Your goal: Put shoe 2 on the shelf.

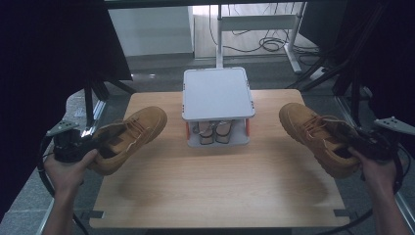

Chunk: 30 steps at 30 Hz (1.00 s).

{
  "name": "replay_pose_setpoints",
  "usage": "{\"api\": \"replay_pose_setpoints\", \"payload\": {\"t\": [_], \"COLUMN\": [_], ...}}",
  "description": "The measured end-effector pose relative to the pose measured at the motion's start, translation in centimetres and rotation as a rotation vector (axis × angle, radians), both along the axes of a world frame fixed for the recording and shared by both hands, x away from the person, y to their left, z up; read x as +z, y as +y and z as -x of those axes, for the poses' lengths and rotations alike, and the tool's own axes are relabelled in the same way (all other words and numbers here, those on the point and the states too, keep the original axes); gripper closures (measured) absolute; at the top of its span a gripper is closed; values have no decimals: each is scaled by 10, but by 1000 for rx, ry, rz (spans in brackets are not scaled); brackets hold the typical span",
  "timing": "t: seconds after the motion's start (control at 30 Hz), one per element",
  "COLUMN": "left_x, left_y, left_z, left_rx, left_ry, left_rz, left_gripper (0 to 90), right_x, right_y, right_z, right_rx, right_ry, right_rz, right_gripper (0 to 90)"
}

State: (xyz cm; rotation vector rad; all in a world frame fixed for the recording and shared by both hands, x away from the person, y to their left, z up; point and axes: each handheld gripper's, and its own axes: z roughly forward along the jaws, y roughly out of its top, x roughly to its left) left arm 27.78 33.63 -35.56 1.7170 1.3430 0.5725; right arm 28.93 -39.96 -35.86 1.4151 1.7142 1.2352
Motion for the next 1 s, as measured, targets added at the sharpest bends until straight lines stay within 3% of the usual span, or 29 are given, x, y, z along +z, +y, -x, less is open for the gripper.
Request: {"api": "replay_pose_setpoints", "payload": {"t": [0.43, 1.0], "left_x": [18, 56], "left_y": [-7, -32], "left_z": [-8, -27], "left_rx": [-4, -27], "left_ry": [-49, -129], "left_rz": [60, 139], "left_gripper": [770, 768], "right_x": [16, 48], "right_y": [21, 45], "right_z": [-10, -19], "right_rx": [0, 7], "right_ry": [-39, -122], "right_rz": [-90, -148], "right_gripper": [805, 805]}}
